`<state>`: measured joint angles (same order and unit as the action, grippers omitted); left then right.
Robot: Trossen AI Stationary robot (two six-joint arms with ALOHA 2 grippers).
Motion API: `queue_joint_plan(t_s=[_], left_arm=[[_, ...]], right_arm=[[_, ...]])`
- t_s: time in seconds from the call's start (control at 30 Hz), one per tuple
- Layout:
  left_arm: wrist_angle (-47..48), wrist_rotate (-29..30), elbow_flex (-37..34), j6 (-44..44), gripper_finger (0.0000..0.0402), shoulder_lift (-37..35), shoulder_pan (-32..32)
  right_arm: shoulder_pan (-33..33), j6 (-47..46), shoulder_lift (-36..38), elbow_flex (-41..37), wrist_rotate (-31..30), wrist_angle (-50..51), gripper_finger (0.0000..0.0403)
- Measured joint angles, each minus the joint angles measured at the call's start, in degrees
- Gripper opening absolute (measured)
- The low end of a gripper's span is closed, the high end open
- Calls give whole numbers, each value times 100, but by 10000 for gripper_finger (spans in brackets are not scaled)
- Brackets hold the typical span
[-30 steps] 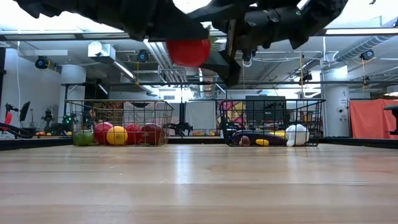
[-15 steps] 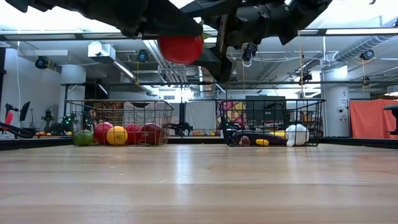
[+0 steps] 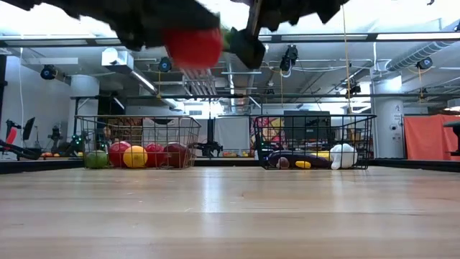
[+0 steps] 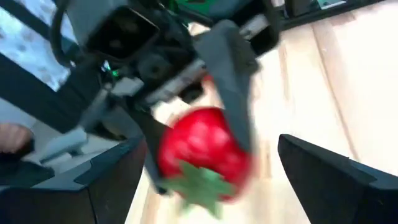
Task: Sort produce into baskets
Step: Put the tomato into the left wire basket
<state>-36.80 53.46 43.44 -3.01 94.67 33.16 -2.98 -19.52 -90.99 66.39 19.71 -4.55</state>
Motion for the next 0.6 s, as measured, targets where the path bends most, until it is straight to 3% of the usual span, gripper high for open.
queue_joint_plan(t_s=[0.13,0.3,0.5,0.6], left_arm=[[-752,12,-9,446,282,-82,310],[-2268,-86,-17,1593,282,-153,533],[-3874,-1449,-267,2306,282,-164,585],[-4584,-1672,-516,2344,282,-106,581]], right_arm=[[-17,602,106,326,-188,491,356],[-120,1339,344,326,-302,236,356],[-555,2333,651,-252,-1037,-862,357],[-818,2787,675,-684,-1242,-1822,357]])
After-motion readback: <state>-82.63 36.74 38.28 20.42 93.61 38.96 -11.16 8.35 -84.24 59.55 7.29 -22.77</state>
